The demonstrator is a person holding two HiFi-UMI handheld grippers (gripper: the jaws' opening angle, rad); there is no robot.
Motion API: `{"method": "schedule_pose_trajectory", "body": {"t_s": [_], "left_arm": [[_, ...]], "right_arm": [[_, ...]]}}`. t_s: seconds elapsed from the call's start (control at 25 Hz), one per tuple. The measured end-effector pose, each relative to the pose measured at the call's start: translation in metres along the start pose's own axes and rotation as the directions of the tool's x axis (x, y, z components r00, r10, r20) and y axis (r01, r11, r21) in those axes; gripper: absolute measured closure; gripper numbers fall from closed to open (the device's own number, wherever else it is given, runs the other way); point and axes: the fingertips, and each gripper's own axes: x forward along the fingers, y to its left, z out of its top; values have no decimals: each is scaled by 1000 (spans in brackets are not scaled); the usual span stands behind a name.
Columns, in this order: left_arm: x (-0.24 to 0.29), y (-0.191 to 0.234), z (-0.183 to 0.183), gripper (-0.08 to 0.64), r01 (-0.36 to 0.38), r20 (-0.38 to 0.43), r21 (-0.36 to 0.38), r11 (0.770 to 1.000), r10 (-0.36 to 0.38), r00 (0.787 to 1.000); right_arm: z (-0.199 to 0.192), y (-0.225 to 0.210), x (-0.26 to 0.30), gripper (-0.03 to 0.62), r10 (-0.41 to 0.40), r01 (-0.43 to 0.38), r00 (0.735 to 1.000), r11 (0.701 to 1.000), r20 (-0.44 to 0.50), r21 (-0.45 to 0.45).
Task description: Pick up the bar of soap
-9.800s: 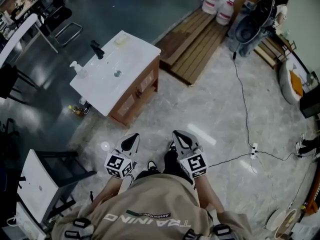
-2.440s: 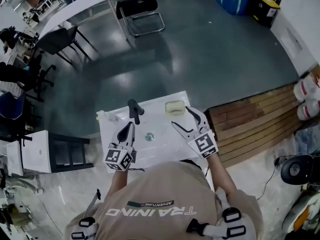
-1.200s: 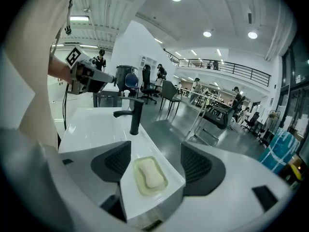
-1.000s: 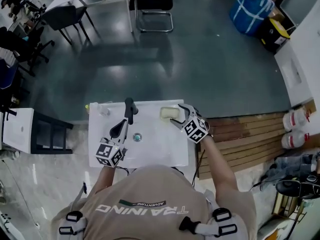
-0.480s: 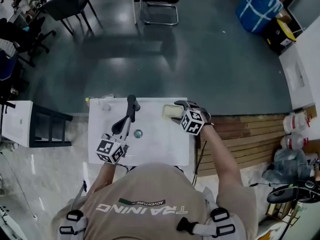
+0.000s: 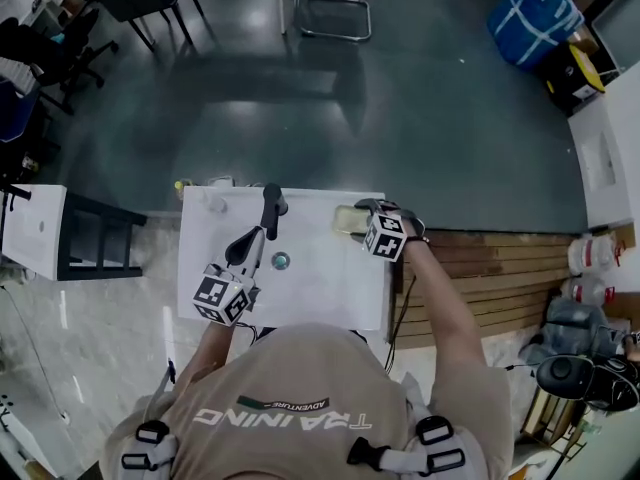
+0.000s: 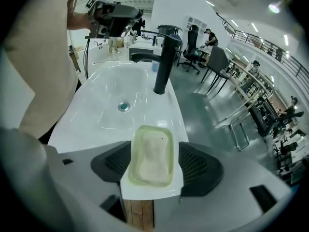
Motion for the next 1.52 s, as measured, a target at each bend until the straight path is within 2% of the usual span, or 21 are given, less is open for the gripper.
{"method": "schedule_pose_trajectory", "body": {"t_s": [0.56, 1.08, 1.24, 1.52], "left_arm": [[-13, 14, -11, 565, -47, -12, -22, 999, 47, 999], [-15, 9, -13, 565, -39, -14, -28, 999, 38, 999], [-17, 11, -14, 565, -45, -15, -30, 999, 45, 999], [-19, 14, -18, 565, -61, -20, -43, 997, 60, 998]], "right_arm": [[-10, 7, 28, 290, 106, -105, 993, 994, -56, 16], [-8, 5, 31, 302, 173, -172, 980, 985, -94, 19], [-12, 7, 38, 377, 172, -172, 978, 985, -118, 13], [-16, 8, 42, 377, 216, -208, 966, 976, -141, 69]]}}
